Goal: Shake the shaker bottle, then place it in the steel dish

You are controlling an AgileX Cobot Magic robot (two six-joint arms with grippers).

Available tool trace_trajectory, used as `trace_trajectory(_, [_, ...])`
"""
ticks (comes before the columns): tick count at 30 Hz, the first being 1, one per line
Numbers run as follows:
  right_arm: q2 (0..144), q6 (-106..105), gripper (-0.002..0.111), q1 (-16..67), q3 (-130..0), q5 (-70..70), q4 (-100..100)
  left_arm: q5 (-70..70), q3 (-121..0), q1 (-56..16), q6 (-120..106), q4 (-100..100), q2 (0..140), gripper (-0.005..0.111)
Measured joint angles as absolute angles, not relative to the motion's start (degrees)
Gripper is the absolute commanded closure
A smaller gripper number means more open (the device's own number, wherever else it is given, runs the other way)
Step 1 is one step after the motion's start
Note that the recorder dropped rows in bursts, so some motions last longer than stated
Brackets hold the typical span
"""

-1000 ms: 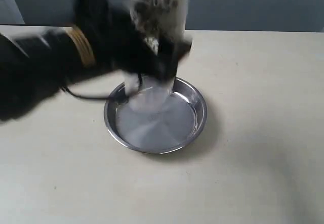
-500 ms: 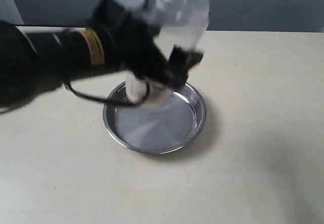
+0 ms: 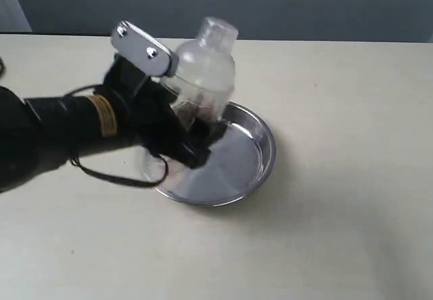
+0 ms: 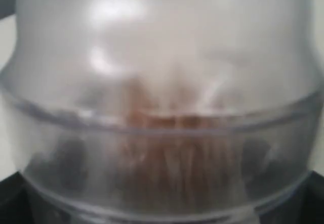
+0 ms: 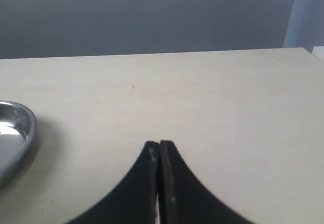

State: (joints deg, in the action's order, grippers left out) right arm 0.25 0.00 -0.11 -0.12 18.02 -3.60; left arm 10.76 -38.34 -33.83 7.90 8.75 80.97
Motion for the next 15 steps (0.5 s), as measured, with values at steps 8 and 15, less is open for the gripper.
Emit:
trace_trajectory(8, [0.25, 0.0, 0.109, -0.11, -0.12, 17.91, -3.6, 18.85, -38.73, -30.82, 2.87, 1.34, 80.77, 0.106])
trace_trajectory(15, [0.25, 0.0, 0.109, -0.11, -0.12, 17.91, -3.6, 18.99, -39.55, -32.86, 12.01, 11.45, 81.71, 0.106])
